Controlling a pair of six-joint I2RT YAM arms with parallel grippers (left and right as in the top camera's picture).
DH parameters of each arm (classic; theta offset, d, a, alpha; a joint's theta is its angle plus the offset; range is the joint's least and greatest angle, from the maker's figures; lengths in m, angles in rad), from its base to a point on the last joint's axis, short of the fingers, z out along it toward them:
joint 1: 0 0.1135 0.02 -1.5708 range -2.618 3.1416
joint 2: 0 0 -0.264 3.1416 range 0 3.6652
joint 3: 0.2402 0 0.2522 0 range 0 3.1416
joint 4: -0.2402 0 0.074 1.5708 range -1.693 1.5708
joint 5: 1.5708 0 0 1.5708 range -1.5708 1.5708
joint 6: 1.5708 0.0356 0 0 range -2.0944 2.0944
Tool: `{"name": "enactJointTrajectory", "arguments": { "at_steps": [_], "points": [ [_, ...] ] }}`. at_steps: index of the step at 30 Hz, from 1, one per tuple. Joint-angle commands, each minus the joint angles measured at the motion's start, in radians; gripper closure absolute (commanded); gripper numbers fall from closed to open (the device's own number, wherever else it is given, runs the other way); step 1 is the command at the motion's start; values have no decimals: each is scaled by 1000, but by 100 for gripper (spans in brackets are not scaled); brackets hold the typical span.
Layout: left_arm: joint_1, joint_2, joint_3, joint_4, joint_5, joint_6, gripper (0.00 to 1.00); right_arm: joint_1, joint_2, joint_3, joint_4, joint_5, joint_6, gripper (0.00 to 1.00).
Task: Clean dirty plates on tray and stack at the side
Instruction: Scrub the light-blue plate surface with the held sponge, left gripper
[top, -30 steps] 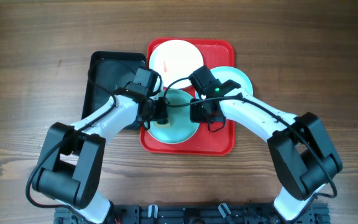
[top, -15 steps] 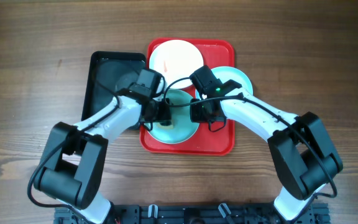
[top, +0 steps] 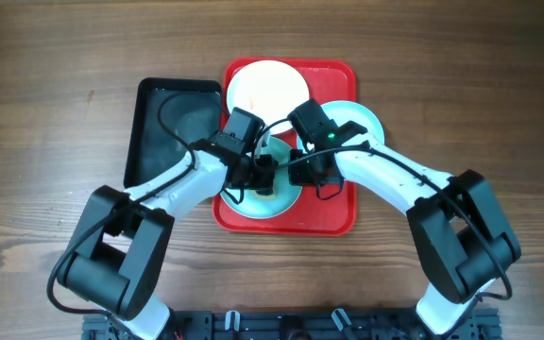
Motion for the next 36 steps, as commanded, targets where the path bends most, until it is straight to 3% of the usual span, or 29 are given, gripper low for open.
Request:
{"name": "enactJointTrajectory", "arguments": {
  "at_steps": [1,29,36],
  "points": [
    [-24,37,-25,5,58,-43,96,16,17,0,21,-87,-20,96],
    [-22,26,-21,95,165,-65,96,16,17,0,16,-86,-21,96],
    [-16,-92,-21,68,-97,-59,96,16,17,0,16,-86,-21,96]
  ]
}}
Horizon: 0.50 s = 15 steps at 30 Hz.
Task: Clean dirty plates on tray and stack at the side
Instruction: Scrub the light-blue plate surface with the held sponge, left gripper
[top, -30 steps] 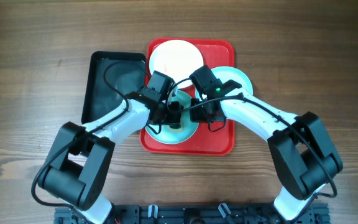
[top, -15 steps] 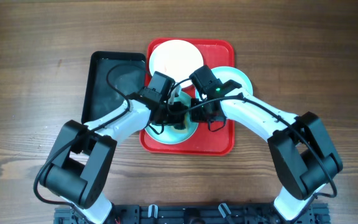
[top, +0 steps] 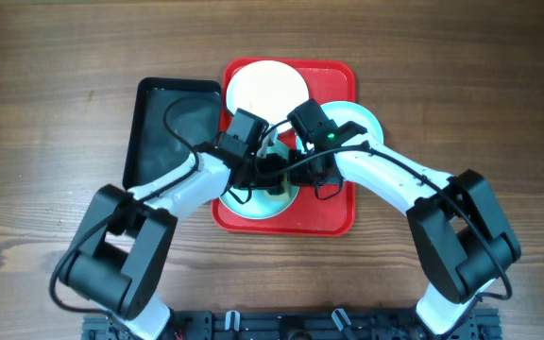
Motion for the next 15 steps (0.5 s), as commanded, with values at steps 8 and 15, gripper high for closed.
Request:
{"name": "enactJointTrajectory", "arguments": {
  "at_steps": [8,15],
  "points": [
    [45,-261,-9,-33,-324,40,96,16,17,0,7,-53,-21,96],
    [153,-285,-9,-96,-454,74,96,16,17,0,-2,-32,-21,94]
  ]
}}
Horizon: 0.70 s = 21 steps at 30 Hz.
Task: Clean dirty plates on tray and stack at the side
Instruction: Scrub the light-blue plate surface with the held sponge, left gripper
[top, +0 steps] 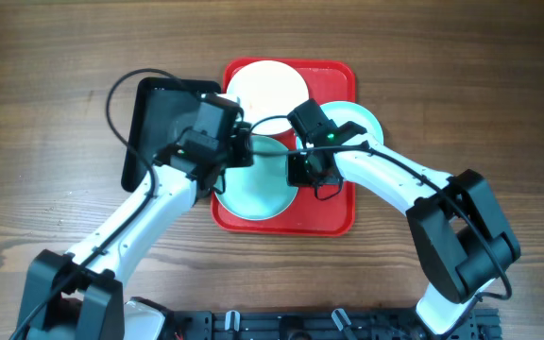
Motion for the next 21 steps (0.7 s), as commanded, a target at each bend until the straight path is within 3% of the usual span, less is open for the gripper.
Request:
{"name": "enactJointTrajectory", "arguments": {
  "at_steps": [1,5,8,11,16,21],
  "points": [
    [80,-18,-5,-39,-119,28,96,14,16,0,-3,-16,-20,90],
    [200,-17,-5,-87,-121,30,96,14,16,0,-8,-16,-20,83],
    [252,-8,-6,-96,-92,122,96,14,16,0,-10,15,-16,82],
    [269,10,-6,-98,-37,206,96,14,16,-3,-9,15,-14,82],
    [270,56,-8,-77,-38,211,96,14,16,-50,21,33,67,74],
    [270,97,-7,-59,-38,211,96,14,16,-55,25,33,66,73]
  ]
}}
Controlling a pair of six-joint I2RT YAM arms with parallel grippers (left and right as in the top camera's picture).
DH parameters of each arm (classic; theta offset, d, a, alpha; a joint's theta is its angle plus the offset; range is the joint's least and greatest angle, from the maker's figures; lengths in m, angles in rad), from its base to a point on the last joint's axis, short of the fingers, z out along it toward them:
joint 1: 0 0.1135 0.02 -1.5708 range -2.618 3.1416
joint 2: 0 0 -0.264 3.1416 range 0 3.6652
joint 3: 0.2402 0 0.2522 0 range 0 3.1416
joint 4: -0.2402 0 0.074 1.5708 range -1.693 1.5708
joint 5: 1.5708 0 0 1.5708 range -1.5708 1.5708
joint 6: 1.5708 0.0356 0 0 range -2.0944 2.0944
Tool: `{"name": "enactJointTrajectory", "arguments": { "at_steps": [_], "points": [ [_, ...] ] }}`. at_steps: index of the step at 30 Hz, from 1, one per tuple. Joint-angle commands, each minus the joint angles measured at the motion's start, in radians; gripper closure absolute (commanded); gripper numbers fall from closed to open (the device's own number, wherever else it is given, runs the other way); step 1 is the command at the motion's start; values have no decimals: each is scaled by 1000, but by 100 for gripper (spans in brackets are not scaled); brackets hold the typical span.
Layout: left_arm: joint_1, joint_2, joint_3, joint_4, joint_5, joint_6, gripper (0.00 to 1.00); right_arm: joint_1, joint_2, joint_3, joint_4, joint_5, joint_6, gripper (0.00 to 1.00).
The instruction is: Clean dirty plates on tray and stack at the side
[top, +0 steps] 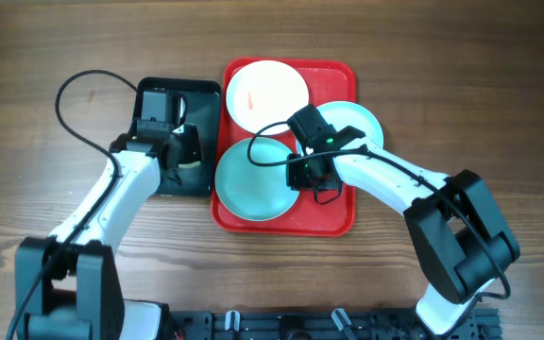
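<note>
A red tray [333, 215] holds a white plate [267, 87] with a red smear at the back. One mint plate [251, 179] sits in the tray's front left, and a second mint plate [359, 121] overlaps its right edge. My right gripper [297, 174] sits at the right rim of the front mint plate and looks shut on it. My left gripper [188, 156] hangs over the black bin [155, 99] left of the tray. A pale scrap [194, 164] shows at its tips; the wrist hides how the jaws stand.
The black bin touches the tray's left side. Wooden table surrounds both. Cables loop off each arm, the left one arching over the table to the bin's left. The arm bases stand at the front edge.
My left gripper has moved left from the tray's left edge to over the black bin. The front mint plate now shows whole. My right gripper has stayed at its rim.
Both grippers met over the front mint plate, with a pale bit between them. Later the left one had left the plate for the tray's left edge, and now it is over the bin. The right has stayed at the plate's rim throughout.
</note>
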Motion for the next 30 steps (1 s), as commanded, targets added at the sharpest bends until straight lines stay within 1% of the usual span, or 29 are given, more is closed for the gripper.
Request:
{"name": "enactJointTrajectory", "arguments": {
  "at_steps": [1,3,7,12,17,20,24,26,30],
  "points": [
    [5,31,-8,6,12,23,96,8,14,-22,3,25,21,75],
    [5,36,-8,6,12,23,96,8,14,-22,7,25,22,84],
    [5,37,-8,5,12,23,96,8,14,-22,13,24,22,96],
    [5,37,-8,5,13,20,96,7,7,-17,10,17,13,96],
    [5,37,-8,5,12,19,96,7,-61,28,-38,41,-26,96],
    [5,37,-8,3,13,19,96,7,-122,35,-59,100,-39,96],
    [5,37,-8,2,12,19,96,7,-217,35,-103,251,-46,96],
    [5,37,-8,5,12,19,96,7,-284,35,-103,290,-99,96],
    [5,37,-8,10,12,19,96,8,-375,35,-95,355,-99,96]
  ]
}}
